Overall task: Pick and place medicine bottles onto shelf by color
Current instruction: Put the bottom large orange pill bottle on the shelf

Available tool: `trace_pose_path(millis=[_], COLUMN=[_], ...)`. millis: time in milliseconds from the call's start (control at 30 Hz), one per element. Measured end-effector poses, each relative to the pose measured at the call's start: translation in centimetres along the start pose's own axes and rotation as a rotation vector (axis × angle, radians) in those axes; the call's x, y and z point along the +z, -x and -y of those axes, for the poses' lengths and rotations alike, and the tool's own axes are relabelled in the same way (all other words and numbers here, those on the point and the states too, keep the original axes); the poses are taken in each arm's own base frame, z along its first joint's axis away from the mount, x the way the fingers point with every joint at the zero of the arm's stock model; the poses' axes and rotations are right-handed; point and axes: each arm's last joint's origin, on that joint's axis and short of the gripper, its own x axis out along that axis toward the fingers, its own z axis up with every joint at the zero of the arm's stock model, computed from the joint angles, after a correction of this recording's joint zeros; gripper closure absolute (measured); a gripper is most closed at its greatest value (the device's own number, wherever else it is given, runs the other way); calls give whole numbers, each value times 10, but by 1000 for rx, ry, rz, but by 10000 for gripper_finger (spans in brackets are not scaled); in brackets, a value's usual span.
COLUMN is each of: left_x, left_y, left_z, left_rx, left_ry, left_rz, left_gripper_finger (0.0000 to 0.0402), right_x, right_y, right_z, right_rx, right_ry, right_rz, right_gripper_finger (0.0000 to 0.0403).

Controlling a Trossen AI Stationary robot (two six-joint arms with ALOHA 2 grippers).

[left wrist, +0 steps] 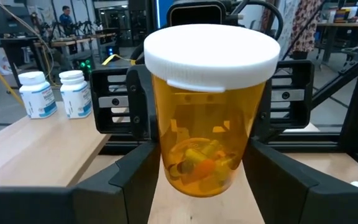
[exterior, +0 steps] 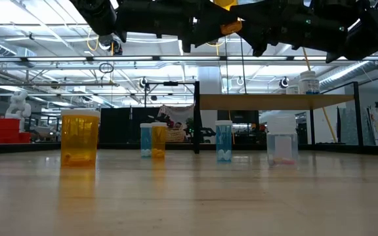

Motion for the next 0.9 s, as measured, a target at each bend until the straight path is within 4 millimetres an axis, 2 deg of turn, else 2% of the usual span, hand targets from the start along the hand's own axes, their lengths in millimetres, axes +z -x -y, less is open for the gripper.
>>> trace_pose_path(millis=[600,900], left_x=[1,1], left_y=[0,0], left_z=[-1,-1], left_rx=[10,8], left_ry=[-5,-11], left_rz=[1,2], left_gripper_finger=[175,221], right_x=[1,1], right_y=[-3,-3], right_z=[0,0], right_rx=[-1,-1], right_ry=[-1,-1], right_rz=[-14,-14], right_gripper_finger=[222,222])
